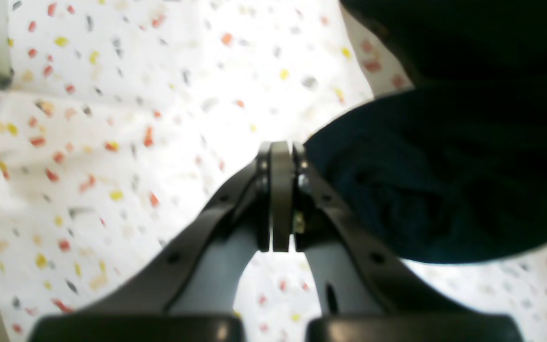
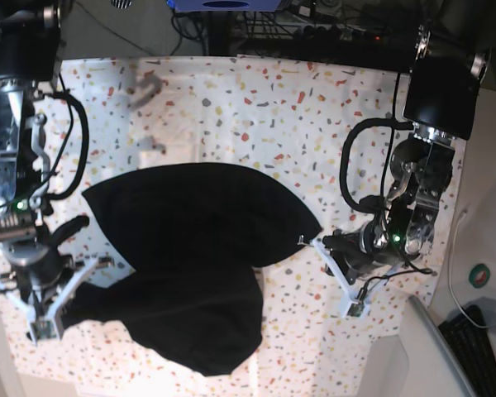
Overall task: Layout the t-shirt on the table in an organized manner, then fold the t-shirt properly
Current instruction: 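Lift the t-shirt with both grippers and swing it up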
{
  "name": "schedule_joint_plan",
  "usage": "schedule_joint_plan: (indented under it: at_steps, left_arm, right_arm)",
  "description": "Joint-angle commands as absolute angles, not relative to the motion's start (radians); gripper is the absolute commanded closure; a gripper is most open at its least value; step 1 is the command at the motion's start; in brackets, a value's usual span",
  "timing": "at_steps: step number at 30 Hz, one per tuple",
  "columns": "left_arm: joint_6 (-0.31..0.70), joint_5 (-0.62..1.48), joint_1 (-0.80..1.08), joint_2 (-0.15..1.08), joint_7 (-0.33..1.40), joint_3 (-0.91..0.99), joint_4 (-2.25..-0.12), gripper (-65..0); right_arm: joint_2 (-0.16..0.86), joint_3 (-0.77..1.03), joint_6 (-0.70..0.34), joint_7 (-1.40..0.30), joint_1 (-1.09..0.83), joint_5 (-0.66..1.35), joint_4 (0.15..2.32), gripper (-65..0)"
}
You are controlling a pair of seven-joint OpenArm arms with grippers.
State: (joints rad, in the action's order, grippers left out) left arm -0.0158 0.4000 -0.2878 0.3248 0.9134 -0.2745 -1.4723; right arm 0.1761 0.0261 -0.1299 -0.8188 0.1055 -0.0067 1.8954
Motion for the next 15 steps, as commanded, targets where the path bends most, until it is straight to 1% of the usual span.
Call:
schedule_joint_plan:
  at_steps: [1,5,8,11,14,15]
  left_arm:
    - [-0.012,0.4,-0.28,0.334,0.917,-0.259,-1.531,0.0]
    - [-0.01,0.4,-0.107,0.332,0.923,-0.142,-1.656,0.0]
    - [-0.008,0.403,-0.007,0.315,0.92,-0.016,-1.687,0.0]
    - [-0.005,0.401,0.022,0.288,0.869,0.093,-1.664,0.0]
    - [-0.005,0.4,-0.004,0.295,0.855,0.116,-1.61,0.0]
    - [-0.005,0.404,-0.033,0.306,0.855,0.11,-1.593,-6.4]
  right_arm:
    - [0.182,0.03,-0.13,-0.809,0.067,-0.005,1.916,0.0]
    - [0.182,0.03,-0.13,-0.739,-0.119,-0.005,1.916,0.0]
    - [0.18,0.03,-0.13,-0.662,-0.223,-0.005,1.902,0.0]
    - [0.18,0.03,-0.13,-0.625,-0.255,-0.005,1.863,0.0]
    - [0.18,0.03,-0.13,-0.625,-0.255,-0.002,1.831,0.0]
    - [0.18,0.03,-0.13,-0.624,-0.254,-0.002,1.828,0.0]
